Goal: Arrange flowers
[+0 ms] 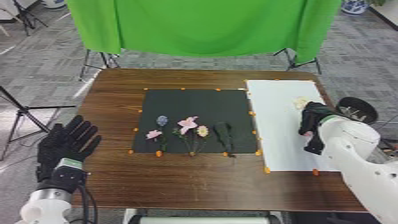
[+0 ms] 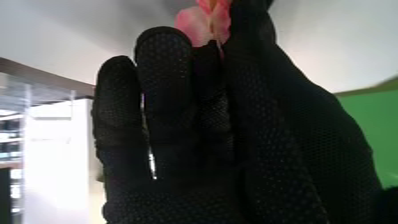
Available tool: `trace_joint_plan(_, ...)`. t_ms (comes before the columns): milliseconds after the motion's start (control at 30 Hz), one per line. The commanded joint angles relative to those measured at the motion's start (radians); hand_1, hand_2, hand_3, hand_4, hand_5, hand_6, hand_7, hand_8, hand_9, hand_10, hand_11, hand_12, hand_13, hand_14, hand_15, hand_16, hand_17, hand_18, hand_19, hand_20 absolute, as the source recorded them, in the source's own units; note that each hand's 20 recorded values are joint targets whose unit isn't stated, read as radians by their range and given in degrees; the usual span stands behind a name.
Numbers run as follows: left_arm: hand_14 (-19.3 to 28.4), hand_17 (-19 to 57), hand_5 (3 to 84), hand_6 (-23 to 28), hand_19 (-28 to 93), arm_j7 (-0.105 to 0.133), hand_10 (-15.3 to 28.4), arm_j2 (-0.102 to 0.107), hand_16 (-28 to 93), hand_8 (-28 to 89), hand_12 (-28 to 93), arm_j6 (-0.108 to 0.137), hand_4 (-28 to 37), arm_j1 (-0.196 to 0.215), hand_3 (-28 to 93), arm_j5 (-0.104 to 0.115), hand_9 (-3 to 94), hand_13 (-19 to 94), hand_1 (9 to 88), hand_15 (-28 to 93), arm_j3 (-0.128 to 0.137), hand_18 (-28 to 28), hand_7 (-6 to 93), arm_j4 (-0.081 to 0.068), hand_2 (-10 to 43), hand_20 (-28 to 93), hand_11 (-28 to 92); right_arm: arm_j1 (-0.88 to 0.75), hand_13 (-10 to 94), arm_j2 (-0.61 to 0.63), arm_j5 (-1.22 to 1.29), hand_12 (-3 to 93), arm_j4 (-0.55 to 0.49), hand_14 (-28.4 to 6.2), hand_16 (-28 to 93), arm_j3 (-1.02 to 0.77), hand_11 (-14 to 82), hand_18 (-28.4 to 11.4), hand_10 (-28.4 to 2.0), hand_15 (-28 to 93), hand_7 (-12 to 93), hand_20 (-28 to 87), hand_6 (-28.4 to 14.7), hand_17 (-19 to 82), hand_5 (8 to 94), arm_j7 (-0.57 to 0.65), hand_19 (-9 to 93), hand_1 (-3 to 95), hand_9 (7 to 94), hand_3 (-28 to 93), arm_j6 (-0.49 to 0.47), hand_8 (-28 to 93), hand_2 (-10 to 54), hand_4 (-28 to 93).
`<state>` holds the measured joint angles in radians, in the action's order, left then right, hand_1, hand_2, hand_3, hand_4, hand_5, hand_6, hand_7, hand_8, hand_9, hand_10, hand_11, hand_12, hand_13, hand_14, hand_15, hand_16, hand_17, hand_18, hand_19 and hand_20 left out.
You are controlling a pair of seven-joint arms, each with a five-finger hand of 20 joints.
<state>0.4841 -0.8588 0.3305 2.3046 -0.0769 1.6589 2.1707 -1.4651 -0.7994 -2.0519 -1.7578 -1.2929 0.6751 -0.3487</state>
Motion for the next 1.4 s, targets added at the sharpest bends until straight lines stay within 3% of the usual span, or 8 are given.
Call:
trace_joint_plan(33,16.8,-6.2,45.9,9.9,42,0.003,16.3,-0.005,-7,-9,14,-0.005,-28.3,0.027,71,0.004,40.2,30,30.9,49,0.02,16.9,17.7,0.01,15.7,11,28,0.019,71,-0.025,-0.039,53.9,-0.156,-5.2,41,0.024,29.5,-20.2,-8.2,51,58,31,1.7,36,60.3,-0.076,78,61.2,75.0,69,0.019,5,-9.5,-28)
trace_joint_plan(400,16.8,-6.2,45.8,9.9,42,-0.01,16.3,0.005,-7,-9,14,-0.004,-28.3,0.013,72,-0.001,40.1,30,30.8,49,0.015,16.9,17.7,0.005,15.5,11,28,0.17,71,-0.174,0.029,54.2,-0.193,-5.3,41,0.174,28.4,-20.3,-8.8,51,57,32,1.4,36,60.8,-0.147,78,60.4,74.9,70,-0.028,5,-9.5,-28)
trace_joint_plan(533,16.8,-6.2,45.8,9.8,42,-0.032,16.3,0.01,-7,-9,14,0.018,-28.3,0.001,72,-0.049,40.1,30,30.8,49,0.007,16.9,17.7,0.003,15.6,11,28,0.196,71,-0.24,0.024,53.9,-0.121,-5.2,41,0.235,28.0,-20.2,-8.6,51,56,32,1.2,36,60.7,-0.164,78,60.1,74.8,70,-0.028,5,-9.5,-28)
trace_joint_plan(600,16.9,-6.2,45.8,9.8,42,-0.029,16.3,0.01,-7,-9,14,0.007,-28.3,-0.006,72,-0.034,40.1,30,30.7,49,0.002,16.9,17.8,0.002,15.6,11,28,0.202,70,-0.248,0.039,53.9,-0.099,-5.0,41,0.261,28.0,-20.3,-8.4,51,56,32,1.3,36,60.4,-0.163,78,59.9,74.6,70,-0.035,5,-9.5,-28)
trace_joint_plan(667,16.9,-6.2,45.8,9.9,42,-0.037,16.3,0.01,-7,-9,14,0.01,-28.3,-0.01,72,-0.048,40.1,30,30.8,49,-0.001,16.9,17.7,0.001,15.6,11,28,0.188,70,-0.263,0.017,53.8,-0.089,-4.9,41,0.268,27.9,-20.3,-8.4,50,56,32,1.2,35,60.0,-0.172,78,59.7,74.4,70,-0.051,5,-9.5,-28)
trace_joint_plan(1033,16.9,-6.2,46.0,9.9,42,-0.024,16.4,0.014,-7,-9,14,0.018,-28.3,-0.011,72,-0.036,40.2,30,30.8,50,0.006,16.9,17.7,0.005,15.6,11,28,0.177,67,-0.249,-0.067,48.9,-0.055,-4.1,40,0.3,23.5,-19.0,-7.7,46,55,31,0.6,34,55.4,-0.231,75,58.8,71.4,70,-0.025,0,-9.5,-28)
trace_joint_plan(1233,16.8,-6.2,46.0,9.9,42,-0.014,16.3,0.016,-7,-9,14,0.015,-28.3,-0.007,72,-0.028,40.2,30,30.8,49,0.005,16.9,17.8,0.006,15.5,11,28,0.169,65,-0.246,-0.067,42.9,-0.074,-4.4,39,0.294,15.0,-18.9,-8.3,40,44,30,0.1,32,54.1,-0.234,74,57.0,69.5,71,-0.046,-5,-9.5,-28)
trace_joint_plan(1400,16.8,-6.2,45.9,9.9,42,-0.012,16.3,0.017,-7,-10,14,0.015,-28.3,-0.006,72,-0.026,40.2,30,30.8,49,0.005,16.9,17.7,0.006,15.5,11,28,0.162,63,-0.247,-0.062,35.6,-0.097,-5.4,37,0.277,21.3,-18.9,-9.5,39,40,31,0.5,31,54.0,-0.247,73,54.8,65.3,72,-0.083,-16,-9.5,-28)
